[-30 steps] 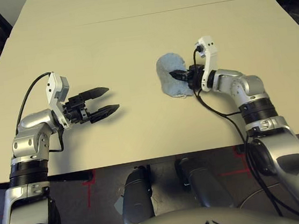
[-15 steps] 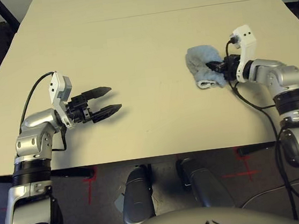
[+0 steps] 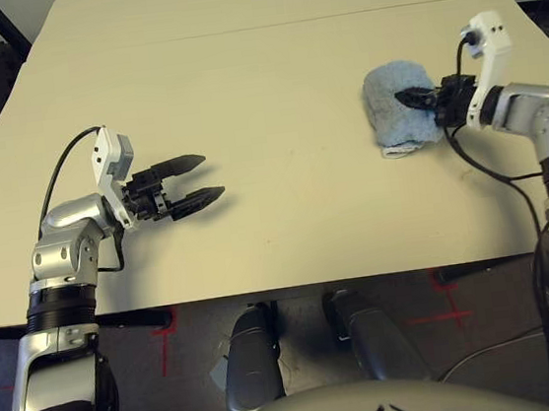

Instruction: Wipe the water off the table with a rag.

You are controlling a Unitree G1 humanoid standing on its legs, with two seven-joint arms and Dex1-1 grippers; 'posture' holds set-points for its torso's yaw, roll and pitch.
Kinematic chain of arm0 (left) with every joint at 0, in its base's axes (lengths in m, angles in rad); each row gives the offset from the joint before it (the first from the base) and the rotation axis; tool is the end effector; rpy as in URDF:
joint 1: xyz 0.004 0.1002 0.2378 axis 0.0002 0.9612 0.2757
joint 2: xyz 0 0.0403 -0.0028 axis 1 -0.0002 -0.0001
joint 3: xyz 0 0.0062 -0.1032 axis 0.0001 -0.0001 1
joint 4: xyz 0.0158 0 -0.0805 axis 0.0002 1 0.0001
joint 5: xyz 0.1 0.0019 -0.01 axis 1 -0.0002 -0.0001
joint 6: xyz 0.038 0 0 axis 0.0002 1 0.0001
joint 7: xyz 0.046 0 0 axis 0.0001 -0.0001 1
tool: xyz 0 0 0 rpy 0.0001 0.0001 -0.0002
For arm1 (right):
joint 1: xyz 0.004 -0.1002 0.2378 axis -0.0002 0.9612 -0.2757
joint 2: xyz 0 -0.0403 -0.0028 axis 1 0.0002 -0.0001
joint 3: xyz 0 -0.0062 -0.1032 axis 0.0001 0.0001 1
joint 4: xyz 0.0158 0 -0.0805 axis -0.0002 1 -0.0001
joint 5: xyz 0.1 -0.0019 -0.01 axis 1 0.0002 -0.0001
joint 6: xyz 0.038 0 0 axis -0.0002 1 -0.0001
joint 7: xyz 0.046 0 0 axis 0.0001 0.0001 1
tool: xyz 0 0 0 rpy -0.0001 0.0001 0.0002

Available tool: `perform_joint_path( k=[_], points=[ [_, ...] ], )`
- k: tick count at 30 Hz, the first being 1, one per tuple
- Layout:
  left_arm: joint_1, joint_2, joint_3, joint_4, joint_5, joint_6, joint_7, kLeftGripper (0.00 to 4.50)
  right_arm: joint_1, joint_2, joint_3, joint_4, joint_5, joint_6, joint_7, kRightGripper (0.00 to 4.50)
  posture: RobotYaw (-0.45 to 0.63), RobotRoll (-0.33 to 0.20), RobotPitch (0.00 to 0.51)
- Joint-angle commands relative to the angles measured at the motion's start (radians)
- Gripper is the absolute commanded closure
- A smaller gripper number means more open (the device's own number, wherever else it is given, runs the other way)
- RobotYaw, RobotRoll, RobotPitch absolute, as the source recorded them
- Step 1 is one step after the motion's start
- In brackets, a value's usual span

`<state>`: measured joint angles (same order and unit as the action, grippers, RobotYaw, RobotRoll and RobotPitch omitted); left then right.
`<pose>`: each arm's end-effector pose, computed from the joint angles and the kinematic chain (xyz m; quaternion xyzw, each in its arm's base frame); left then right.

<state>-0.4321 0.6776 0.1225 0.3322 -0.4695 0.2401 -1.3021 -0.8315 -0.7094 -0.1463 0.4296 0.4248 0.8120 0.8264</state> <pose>0.2712 0.2974 0.1414 0.0348 0.0454 -0.5179 0.8536 0.3078 -0.2872 0.2191 0.0413 0.1344 0.2893 0.9469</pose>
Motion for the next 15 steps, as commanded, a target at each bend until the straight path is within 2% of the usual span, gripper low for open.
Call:
perform_joint_path(
  k=[1, 7, 15],
  points=[
    [-0.015, -0.007, -0.016, 0.025, 0.016, -0.017, -0.012, 0.0, 0.004, -0.063, -0.016, -0.012, 0.005, 0.025, 0.04, 4.38, -0.19, 0.0, 0.174],
    [-0.026, -0.014, -0.02, 0.046, 0.018, -0.032, -0.015, 0.0, 0.079, -0.113, -0.001, 0.012, -0.023, 0.007, 0.066, 4.38, -0.19, 0.0, 0.169],
    [-0.023, -0.013, -0.021, 0.047, 0.016, -0.036, -0.017, 0.0, 0.13, -0.11, 0.003, 0.161, -0.105, -0.117, 0.038, 4.38, -0.19, 0.0, 0.169]
  ],
)
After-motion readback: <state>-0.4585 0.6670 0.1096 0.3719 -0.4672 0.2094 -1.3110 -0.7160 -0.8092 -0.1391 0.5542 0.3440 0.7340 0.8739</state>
